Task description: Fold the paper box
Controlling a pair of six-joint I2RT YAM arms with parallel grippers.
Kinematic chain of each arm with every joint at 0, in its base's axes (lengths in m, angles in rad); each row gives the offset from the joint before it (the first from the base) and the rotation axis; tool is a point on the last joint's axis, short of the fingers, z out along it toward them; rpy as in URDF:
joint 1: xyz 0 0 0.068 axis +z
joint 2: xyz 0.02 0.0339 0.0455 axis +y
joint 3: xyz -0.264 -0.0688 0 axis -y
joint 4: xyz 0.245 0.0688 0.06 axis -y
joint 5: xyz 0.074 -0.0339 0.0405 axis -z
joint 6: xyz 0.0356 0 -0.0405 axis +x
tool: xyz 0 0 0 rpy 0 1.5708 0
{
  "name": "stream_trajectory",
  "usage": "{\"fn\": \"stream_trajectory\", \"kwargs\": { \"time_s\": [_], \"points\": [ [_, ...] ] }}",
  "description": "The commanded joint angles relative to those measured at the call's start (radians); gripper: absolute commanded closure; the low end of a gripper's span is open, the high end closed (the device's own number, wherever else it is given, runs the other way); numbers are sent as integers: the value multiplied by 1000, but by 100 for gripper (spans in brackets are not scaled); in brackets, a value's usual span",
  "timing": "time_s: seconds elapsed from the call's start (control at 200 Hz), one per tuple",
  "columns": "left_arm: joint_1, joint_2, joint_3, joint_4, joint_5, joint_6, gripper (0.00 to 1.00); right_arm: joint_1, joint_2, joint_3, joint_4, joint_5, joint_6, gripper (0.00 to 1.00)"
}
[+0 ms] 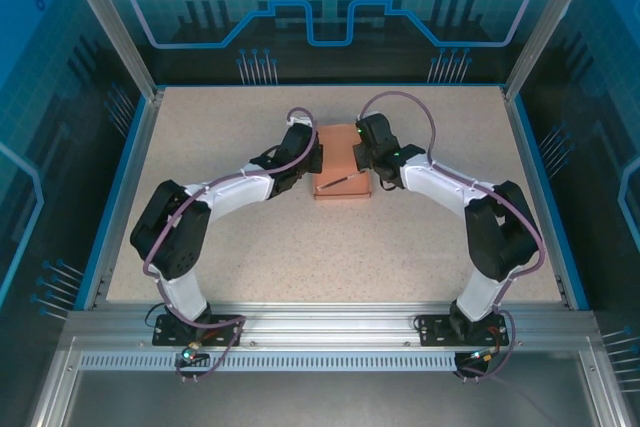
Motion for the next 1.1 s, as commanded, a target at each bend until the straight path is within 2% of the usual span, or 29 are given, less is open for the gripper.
{"fn": "stream_trajectory", "kwargs": {
  "time_s": [0.0,0.51,1.096],
  "points": [
    [-24,17,31,31,-37,-41,100,28,22,31,4,30,71,100],
    [-51,35,-34,76,-101,-174,100,43,31,-14,59,45,238,100],
    [-116,-7,-176,172,-227,-204,100,62,-39,-190,270,45,260,100]
  ]
}}
